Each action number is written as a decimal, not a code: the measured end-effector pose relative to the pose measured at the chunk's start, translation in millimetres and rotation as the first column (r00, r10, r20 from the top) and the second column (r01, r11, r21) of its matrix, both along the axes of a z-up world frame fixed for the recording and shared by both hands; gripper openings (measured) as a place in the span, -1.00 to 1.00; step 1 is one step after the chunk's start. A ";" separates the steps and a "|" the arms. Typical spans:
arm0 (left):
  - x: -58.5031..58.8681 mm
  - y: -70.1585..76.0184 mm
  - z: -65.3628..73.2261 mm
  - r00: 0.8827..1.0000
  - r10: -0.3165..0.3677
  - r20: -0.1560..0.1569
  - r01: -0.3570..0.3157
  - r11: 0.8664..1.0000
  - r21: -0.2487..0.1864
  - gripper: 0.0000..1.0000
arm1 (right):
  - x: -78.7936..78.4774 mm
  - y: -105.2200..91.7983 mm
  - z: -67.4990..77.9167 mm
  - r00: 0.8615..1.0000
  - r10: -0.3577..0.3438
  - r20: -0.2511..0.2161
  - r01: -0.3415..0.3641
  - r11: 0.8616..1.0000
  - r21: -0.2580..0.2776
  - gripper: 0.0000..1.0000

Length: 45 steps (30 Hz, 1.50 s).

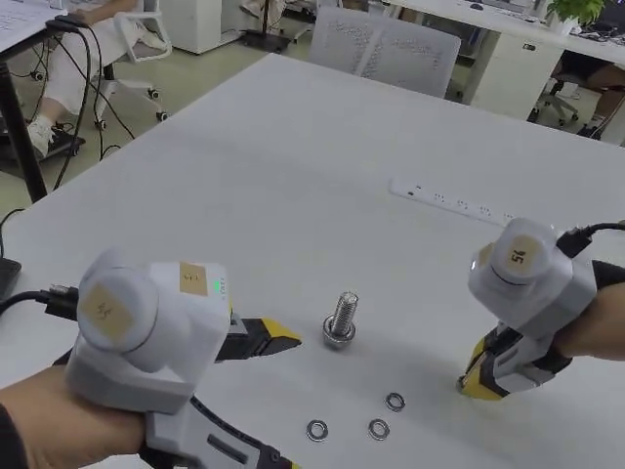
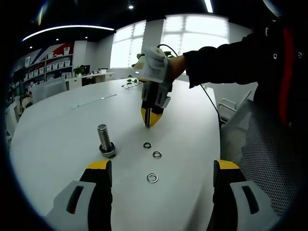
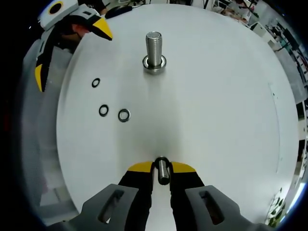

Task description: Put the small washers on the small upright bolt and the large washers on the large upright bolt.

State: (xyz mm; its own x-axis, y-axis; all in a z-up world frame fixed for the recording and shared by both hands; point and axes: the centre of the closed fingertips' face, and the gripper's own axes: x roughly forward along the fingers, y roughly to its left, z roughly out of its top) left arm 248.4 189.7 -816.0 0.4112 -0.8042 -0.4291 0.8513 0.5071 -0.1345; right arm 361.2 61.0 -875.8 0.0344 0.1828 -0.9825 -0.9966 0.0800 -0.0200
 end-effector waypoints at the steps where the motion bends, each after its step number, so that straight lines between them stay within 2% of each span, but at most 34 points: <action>1: 0.1 0.0 0.1 1.000 0.000 0.000 0.000 1.000 -0.001 0.74 | 0.5 -0.3 -0.5 1.000 -0.001 -0.001 0.001 1.000 0.000 -0.73; 9: 0.3 0.4 -0.1 1.000 0.003 0.001 -0.003 1.000 0.000 0.73 | 0.9 0.0 -4.4 1.000 -0.004 0.001 0.004 1.000 -0.001 -0.62; 15: 0.3 -0.3 -0.6 1.000 0.000 0.000 0.000 1.000 -0.001 0.73 | 2.8 -2.5 -2.5 1.000 -0.014 0.005 0.014 1.000 0.002 -0.55; 18: 0.3 -0.4 -0.7 1.000 -0.001 0.000 0.001 1.000 -0.001 0.73 | 1.8 -4.2 -2.2 1.000 -0.025 0.000 0.025 1.000 0.007 -0.44; 31: -0.1 -0.7 -0.3 1.000 -0.004 -0.001 0.004 1.000 0.000 0.73 | 1.3 -10.3 1.8 0.999 -0.044 0.011 0.043 0.999 0.020 -0.31; 45: -2.0 -1.8 0.4 1.000 -0.009 0.000 0.009 1.000 0.002 0.73 | -18.4 -24.1 5.0 0.997 -0.072 0.004 0.071 0.997 0.023 -0.31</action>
State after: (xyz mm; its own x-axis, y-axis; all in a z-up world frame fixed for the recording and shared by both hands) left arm 246.5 187.9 -815.6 0.4039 -0.8072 -0.4304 0.8559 0.4995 -0.1336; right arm 342.8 36.9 -870.8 0.0526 0.2026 -0.9778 -0.9882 0.1516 -0.0217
